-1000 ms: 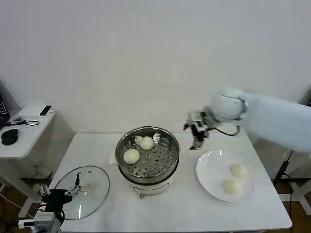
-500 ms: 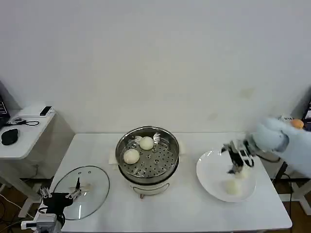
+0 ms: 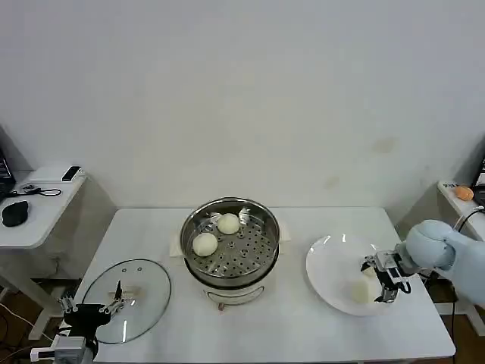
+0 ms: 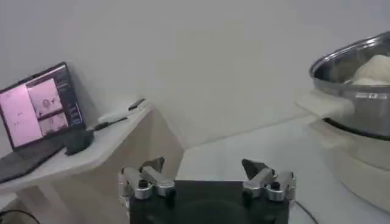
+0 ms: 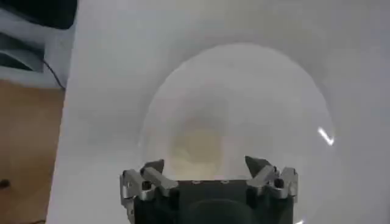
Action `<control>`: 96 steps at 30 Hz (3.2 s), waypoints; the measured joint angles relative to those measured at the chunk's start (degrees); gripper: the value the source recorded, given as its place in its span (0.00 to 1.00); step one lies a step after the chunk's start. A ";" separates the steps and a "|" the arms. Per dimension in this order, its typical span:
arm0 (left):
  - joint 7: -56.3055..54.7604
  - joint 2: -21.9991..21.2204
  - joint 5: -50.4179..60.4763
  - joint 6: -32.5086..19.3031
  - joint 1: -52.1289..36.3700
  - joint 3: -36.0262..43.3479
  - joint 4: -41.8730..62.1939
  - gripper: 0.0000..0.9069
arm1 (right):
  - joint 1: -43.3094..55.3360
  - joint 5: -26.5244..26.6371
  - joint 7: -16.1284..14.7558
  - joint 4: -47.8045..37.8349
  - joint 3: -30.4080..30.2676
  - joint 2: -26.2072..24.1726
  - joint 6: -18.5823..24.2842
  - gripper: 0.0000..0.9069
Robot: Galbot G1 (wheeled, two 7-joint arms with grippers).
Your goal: Take steamed baozi put them in steamer then cover it.
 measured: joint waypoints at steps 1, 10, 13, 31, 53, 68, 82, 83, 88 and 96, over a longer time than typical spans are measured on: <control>0.00 0.00 0.01 0.00 0.00 -0.05 0.09 1.00 | -0.57 -0.42 0.00 -0.58 0.33 0.35 0.21 1.00; 0.01 0.13 0.02 0.00 -0.08 -0.51 0.77 1.00 | -3.14 -2.58 0.05 -5.31 1.92 3.51 1.02 1.00; 0.01 0.15 0.02 0.00 -0.30 -0.46 0.93 1.00 | -3.57 -2.75 0.05 -6.22 2.07 4.40 0.93 0.97; 0.03 0.19 -0.02 0.02 -0.53 -0.32 1.09 1.00 | -3.87 -1.86 -0.65 -7.18 2.23 5.69 -2.00 0.70; 0.08 0.59 -0.18 0.08 -0.49 -0.21 0.14 1.00 | 10.72 4.10 -2.94 -10.26 0.90 9.30 -2.64 0.71; 0.15 0.30 -0.46 0.16 -0.33 -1.27 -0.18 1.00 | 31.29 11.61 -3.43 -11.21 -8.73 21.63 -3.79 0.72; 0.21 -0.78 -0.76 0.20 0.38 -3.46 -0.42 1.00 | 34.85 13.57 -4.18 -10.51 -15.78 36.13 -2.03 0.72; 0.21 -0.86 -0.78 0.20 0.42 -3.59 -0.37 1.00 | 34.67 13.57 -4.28 -10.55 -16.13 36.96 -1.81 0.72; 0.20 -1.20 -0.95 0.15 0.46 -4.15 -0.26 1.00 | 33.61 13.25 -4.75 -10.82 -17.91 41.22 -0.56 0.72; 0.13 -1.10 -1.38 0.05 0.78 -5.07 -0.18 1.00 | 31.96 11.84 -5.21 -11.19 -20.24 46.22 1.08 0.72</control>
